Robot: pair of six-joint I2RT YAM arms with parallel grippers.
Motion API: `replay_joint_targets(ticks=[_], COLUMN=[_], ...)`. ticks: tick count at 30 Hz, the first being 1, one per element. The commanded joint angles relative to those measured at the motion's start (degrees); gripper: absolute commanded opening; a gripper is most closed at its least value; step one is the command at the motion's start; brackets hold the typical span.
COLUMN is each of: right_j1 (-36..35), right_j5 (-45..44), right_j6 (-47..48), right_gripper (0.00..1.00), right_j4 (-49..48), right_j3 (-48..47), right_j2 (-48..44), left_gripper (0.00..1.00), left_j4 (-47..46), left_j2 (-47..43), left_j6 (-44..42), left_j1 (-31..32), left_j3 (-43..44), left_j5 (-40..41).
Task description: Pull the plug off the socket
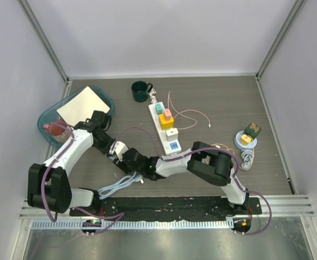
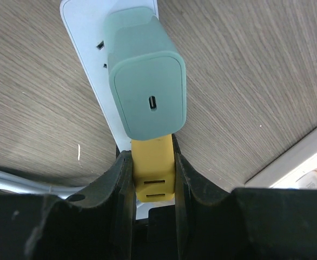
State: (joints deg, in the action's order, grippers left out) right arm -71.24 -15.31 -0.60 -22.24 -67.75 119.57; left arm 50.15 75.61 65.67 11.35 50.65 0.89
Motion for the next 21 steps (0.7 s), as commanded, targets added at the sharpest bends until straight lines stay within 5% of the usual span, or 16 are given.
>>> replay_joint_targets(ticks=[1,4,12,17,21], right_j1=[0.58,0.58,0.84,0.84,0.84], right_j5=[-2.62,-2.44,-3.50,-3.15,-3.76], right_j6=[0.34,-0.89,-2.48,-2.12,-0.28], right_gripper=[0.01,0.01,0.01,0.01,0.01], right_j4=[11.87,9.06,0.62,2.37,6.50], right_j3=[-0.11,2.26,9.12,7.72,4.73], right_j2=[3.39,4.01,2.95,1.37,0.05], left_gripper=[0.00,0.00,0.00,0.00,0.00], left_j4=[1.88,-0.57,-1.02,2.40,4.08], left_j2=[-1.09,-0.56,-0.64,-2.40,-3.98], left_j6=[-5.20,-4.67,-3.71,-5.81,-6.87], left_j1=[-0.63,-1.69,-2.04,-0.99,0.33], left_j3=[6.47,6.56,3.84,6.11,7.79], left_j5=[1.24,-5.79,-7.48,6.46,8.87])
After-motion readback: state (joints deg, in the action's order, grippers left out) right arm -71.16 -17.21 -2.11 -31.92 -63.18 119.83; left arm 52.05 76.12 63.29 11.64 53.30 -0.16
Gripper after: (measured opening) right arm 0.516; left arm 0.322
